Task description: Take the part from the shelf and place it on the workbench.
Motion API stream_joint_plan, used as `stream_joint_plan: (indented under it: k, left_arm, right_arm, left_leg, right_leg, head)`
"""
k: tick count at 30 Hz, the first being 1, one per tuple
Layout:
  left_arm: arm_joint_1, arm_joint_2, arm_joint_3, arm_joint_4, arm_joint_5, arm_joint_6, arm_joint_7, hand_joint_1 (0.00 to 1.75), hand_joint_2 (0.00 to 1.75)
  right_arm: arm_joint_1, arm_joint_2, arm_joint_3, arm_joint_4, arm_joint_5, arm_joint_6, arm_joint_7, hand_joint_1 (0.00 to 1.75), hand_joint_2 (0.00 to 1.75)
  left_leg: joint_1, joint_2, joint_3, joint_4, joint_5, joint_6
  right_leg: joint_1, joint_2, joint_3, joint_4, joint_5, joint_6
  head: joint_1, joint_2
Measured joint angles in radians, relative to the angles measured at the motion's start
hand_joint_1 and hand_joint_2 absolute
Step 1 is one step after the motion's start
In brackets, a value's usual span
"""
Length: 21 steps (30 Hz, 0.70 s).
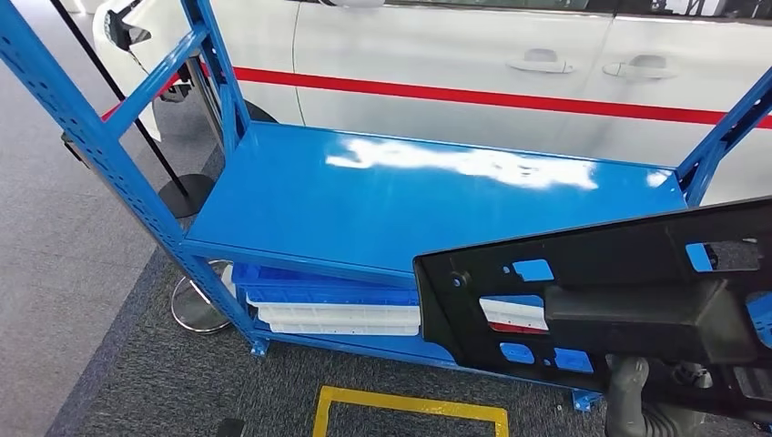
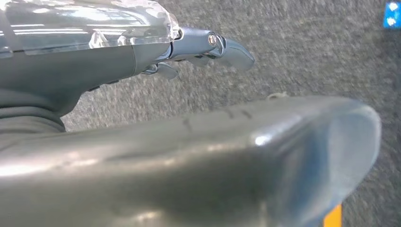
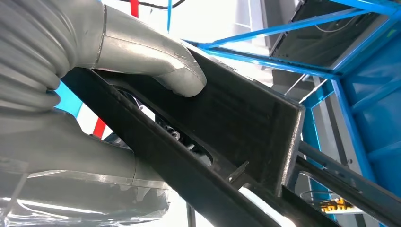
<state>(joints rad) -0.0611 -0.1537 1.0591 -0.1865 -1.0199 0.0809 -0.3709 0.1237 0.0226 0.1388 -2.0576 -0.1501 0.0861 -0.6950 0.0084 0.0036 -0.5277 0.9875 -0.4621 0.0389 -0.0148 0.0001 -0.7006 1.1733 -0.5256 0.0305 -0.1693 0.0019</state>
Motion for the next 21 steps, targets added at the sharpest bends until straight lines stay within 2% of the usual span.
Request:
stream_joint_plan:
  k: [1,2,3,4,5,6,7,8,11,12,13,14,16,17,18,19,20,21]
  left_arm:
    - [0.000,0.000,0.002,0.000,0.000,-0.001,0.000,0.00,0.00]
    - [0.000,0.000,0.003,0.000,0.000,-0.002,0.000,0.00,0.00]
    - [0.000,0.000,0.004,0.000,0.000,-0.003,0.000,0.00,0.00]
    - [0.001,0.000,0.004,0.000,0.000,-0.005,0.000,0.00,0.00]
    - [0.000,-0.001,0.005,0.000,0.000,-0.006,0.000,0.00,0.00]
    - [0.000,-0.002,0.005,0.000,-0.001,-0.007,0.000,0.00,0.00]
    - [0.000,-0.002,0.005,0.000,0.000,-0.007,0.001,0.00,0.00]
    - [0.000,-0.002,0.006,0.000,0.000,-0.008,0.001,0.00,0.00]
    - [0.000,-0.003,0.009,0.000,0.000,-0.010,0.002,0.00,0.00]
    - [0.000,-0.003,0.010,0.000,0.000,-0.012,0.002,0.00,0.00]
    - [0.001,-0.003,0.011,0.000,0.001,-0.013,0.002,0.00,0.00]
    - [0.001,-0.003,0.012,0.000,0.002,-0.014,0.001,0.00,0.00]
    - [0.001,-0.003,0.015,0.000,0.004,-0.014,0.001,0.00,0.00]
    - [0.001,-0.003,0.018,0.000,0.004,-0.014,0.001,0.00,0.00]
    - [0.001,-0.003,0.020,0.000,0.004,-0.014,0.002,0.00,0.00]
    - [0.001,-0.003,0.023,0.000,0.005,-0.013,0.002,0.00,0.00]
    - [0.001,-0.003,0.026,0.000,0.006,-0.011,0.003,0.00,0.00]
    - [0.001,-0.002,0.029,0.000,0.008,-0.010,0.003,0.00,0.00]
  right_arm:
    - [0.005,0.004,-0.007,-0.001,0.001,0.006,0.000,1.75,1.75]
    - [0.010,0.007,-0.013,-0.002,0.002,0.012,0.000,1.75,1.75]
    - [0.013,0.011,-0.018,-0.002,0.003,0.016,0.000,1.75,1.75]
    - [0.016,0.014,-0.021,-0.003,0.004,0.019,0.000,1.75,1.75]
    - [0.016,0.017,-0.024,-0.003,0.005,0.021,0.000,1.75,1.75]
    - [0.016,0.020,-0.026,-0.004,0.005,0.022,0.000,1.75,1.75]
    - [0.017,0.023,-0.028,-0.005,0.003,0.023,0.000,1.75,1.75]
    - [0.018,0.025,-0.031,-0.006,-0.005,0.026,0.000,1.75,1.75]
    - [0.020,0.032,-0.048,-0.007,-0.046,0.045,0.000,1.75,1.75]
    - [0.020,0.034,-0.056,-0.007,-0.060,0.053,0.000,1.75,1.75]
    - [0.020,0.037,-0.064,-0.007,-0.072,0.060,0.000,1.75,1.75]
    - [0.021,0.041,-0.075,-0.006,-0.082,0.067,0.000,1.75,1.75]
    - [0.024,0.048,-0.101,-0.005,-0.093,0.079,0.000,1.75,1.75]
    - [0.025,0.051,-0.117,-0.005,-0.097,0.085,0.000,1.75,1.75]
    - [0.026,0.053,-0.134,-0.004,-0.101,0.090,0.000,1.75,1.75]
    - [0.026,0.054,-0.152,-0.003,-0.104,0.094,0.000,1.75,1.75]
    - [0.026,0.055,-0.169,-0.002,-0.107,0.097,0.000,1.75,1.75]
    - [0.026,0.055,-0.186,-0.002,-0.108,0.098,0.000,1.75,1.75]
  left_leg:
    - [0.000,0.001,-0.013,0.001,0.009,0.000]
    - [0.000,0.002,-0.026,0.003,0.017,-0.002]
    - [0.000,0.003,-0.038,0.005,0.025,-0.004]
    - [0.000,0.003,-0.050,0.008,0.031,-0.007]
    - [0.001,0.003,-0.060,0.012,0.037,-0.010]
    - [0.000,0.004,-0.069,0.018,0.041,-0.015]
    - [0.000,0.004,-0.075,0.022,0.045,-0.019]
    - [-0.001,0.005,-0.079,0.026,0.049,-0.025]
    - [-0.001,0.008,-0.084,0.028,0.060,-0.045]
    - [0.000,0.009,-0.091,0.038,0.049,-0.051]
    - [0.001,0.008,-0.102,0.064,0.022,-0.055]
    - [0.002,0.008,-0.120,0.110,-0.018,-0.058]
    - [0.003,0.007,-0.161,0.241,-0.103,-0.061]
    - [0.003,0.006,-0.171,0.291,-0.125,-0.061]
    - [0.003,0.006,-0.164,0.307,-0.126,-0.060]
    - [0.002,0.003,-0.137,0.281,-0.110,-0.056]
    - [0.001,-0.005,-0.093,0.221,-0.085,-0.049]
    - [0.000,-0.027,-0.043,0.143,-0.065,-0.038]
  right_leg:
    - [-0.001,0.000,-0.014,0.062,-0.036,0.004]
    - [-0.003,0.000,-0.017,0.103,-0.052,0.008]
    - [-0.005,0.000,-0.003,0.111,-0.048,0.010]
    - [-0.007,0.000,0.031,0.081,-0.028,0.012]
    - [-0.009,-0.001,0.080,0.020,-0.005,0.012]
    - [-0.008,-0.004,0.132,-0.055,0.005,0.010]
    - [-0.006,-0.006,0.170,-0.111,0.013,0.004]
    - [-0.003,-0.008,0.193,-0.150,0.013,-0.003]
    - [0.000,-0.002,0.188,-0.166,0.020,-0.027]
    - [-0.002,0.001,0.182,-0.167,0.027,-0.036]
    - [-0.003,0.003,0.175,-0.170,0.035,-0.044]
    - [-0.003,0.006,0.166,-0.171,0.043,-0.050]
    - [0.000,0.016,0.145,-0.170,0.060,-0.056]
    - [0.002,0.023,0.135,-0.170,0.068,-0.056]
    - [0.004,0.031,0.126,-0.169,0.076,-0.055]
    - [0.006,0.041,0.118,-0.169,0.083,-0.054]
    - [0.008,0.051,0.111,-0.169,0.089,-0.053]
    - [0.008,0.060,0.106,-0.169,0.095,-0.051]
  head:
    - [0.000,0.000]
    - [0.000,0.000]
    - [0.000,0.000]
    - [0.000,0.000]
    - [0.000,0.000]
    - [0.000,0.000]
    - [0.000,0.000]
    - [0.000,0.000]
    - [0.000,0.000]
    - [0.000,0.000]
    - [0.000,0.000]
    - [0.000,0.000]
    - [0.000,0.000]
    - [0.000,0.000]
    - [0.000,0.000]
    - [0.000,0.000]
    - [0.000,0.000]
    - [0.000,0.000]
